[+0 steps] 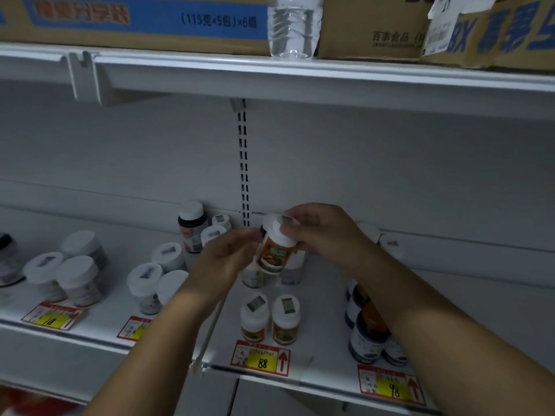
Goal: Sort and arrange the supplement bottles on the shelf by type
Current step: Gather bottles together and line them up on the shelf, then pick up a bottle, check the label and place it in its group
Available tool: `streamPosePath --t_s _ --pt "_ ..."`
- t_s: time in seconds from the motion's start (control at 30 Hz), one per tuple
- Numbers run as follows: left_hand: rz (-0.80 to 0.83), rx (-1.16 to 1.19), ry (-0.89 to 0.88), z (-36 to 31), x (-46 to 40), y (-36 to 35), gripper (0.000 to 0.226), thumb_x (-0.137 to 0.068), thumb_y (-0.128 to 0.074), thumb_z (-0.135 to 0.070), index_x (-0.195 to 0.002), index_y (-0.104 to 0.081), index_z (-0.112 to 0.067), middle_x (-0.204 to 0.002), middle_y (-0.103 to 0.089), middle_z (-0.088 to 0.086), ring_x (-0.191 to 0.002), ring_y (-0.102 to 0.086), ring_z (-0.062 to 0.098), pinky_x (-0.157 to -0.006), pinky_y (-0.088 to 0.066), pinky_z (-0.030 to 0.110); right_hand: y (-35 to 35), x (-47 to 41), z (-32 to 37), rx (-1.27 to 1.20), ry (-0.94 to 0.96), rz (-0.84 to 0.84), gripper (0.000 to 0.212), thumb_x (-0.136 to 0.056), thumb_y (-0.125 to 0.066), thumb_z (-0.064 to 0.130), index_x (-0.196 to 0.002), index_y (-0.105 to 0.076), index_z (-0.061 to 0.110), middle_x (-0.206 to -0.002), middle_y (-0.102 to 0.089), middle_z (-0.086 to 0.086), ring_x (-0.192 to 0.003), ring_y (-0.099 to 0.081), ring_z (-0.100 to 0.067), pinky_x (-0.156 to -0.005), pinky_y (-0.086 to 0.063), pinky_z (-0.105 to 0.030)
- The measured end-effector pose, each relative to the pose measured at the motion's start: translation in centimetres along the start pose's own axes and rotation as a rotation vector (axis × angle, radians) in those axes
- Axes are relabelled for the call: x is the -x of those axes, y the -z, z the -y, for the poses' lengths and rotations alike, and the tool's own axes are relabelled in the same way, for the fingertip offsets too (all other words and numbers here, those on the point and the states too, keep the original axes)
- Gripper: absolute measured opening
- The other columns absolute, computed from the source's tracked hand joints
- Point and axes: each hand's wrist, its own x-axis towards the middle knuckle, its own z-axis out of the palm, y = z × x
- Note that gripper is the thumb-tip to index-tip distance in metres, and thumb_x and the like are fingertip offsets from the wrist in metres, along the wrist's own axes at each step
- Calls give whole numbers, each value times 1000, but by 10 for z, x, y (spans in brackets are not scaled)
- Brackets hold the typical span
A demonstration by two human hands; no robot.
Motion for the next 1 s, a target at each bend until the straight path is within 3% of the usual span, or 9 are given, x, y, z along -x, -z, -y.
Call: streamPosePath --t_s 0.13,0.3,0.43,0.6,0.7,0.77,0.87,1.0 --pt "-134 44 67 16 -4 11 17 -91 -56 -20 -101 -68 -26 -113 -67 2 -108 -61 18 -97 -46 38 -21 -5 -27 251 3 31 24 -78 -72 19 -101 -68 16 -93 -70 3 -86 -65 -10 -83 -52 -27" --pt "-151 25 68 27 0 15 24 -90 -56 -19 -84 -72 -36 -95 -73 -11 -94 -66 7 -80 -47 26 -35 -9 -55 448 -54 151 21 -77 -73 21 -95 -69 12 -98 -70 -7 -88 -64 -17 -79 -50 -30" --pt "-127 13 50 26 1 18 33 -91 -54 -19 -81 -71 -45 -90 -72 -21 -87 -65 -4 -76 -46 22 -41 -11 -66 485 -133 169 25 -72 -75 22 -93 -68 11 -98 -69 -9 -89 -65 -20 -81 -52 -36" --pt "-110 22 45 30 -1 19 32 -91 -54 -20 -82 -71 -46 -90 -72 -22 -88 -65 -4 -78 -47 24 -39 -7 -73 464 -189 202 23 -73 -74 31 -92 -67 21 -95 -70 -1 -85 -64 -10 -78 -53 -31" --pt "-121 30 63 32 -5 20 25 -90 -55 -21 -84 -72 -38 -94 -72 -14 -97 -64 6 -87 -48 31 -39 -8 -72 532 -163 185 20 -78 -67 35 -91 -66 21 -94 -69 -3 -80 -63 -9 -74 -51 -29" --pt "-130 36 62 32 -6 21 19 -90 -56 -22 -87 -70 -34 -101 -70 -10 -101 -62 11 -89 -48 32 -41 -13 -66 596 -96 81 22 -79 -66 34 -93 -64 17 -96 -68 -4 -84 -62 -16 -77 -51 -34" --pt "-138 49 51 32 -8 26 19 -90 -56 -22 -88 -69 -35 -104 -68 -9 -103 -62 11 -89 -47 30 -49 -25 -49 741 35 -62 34 -81 -65 32 -111 -59 18 -110 -64 -3 -93 -59 -17 -78 -45 -27" --pt "-143 53 65 31 -11 34 24 -90 -56 -19 -84 -71 -38 -103 -69 -11 -103 -62 11 -96 -46 35 -64 -43 -36 993 105 8 40 -82 -63 34 -115 -57 13 -112 -63 -10 -100 -58 -26 -80 -45 -30"
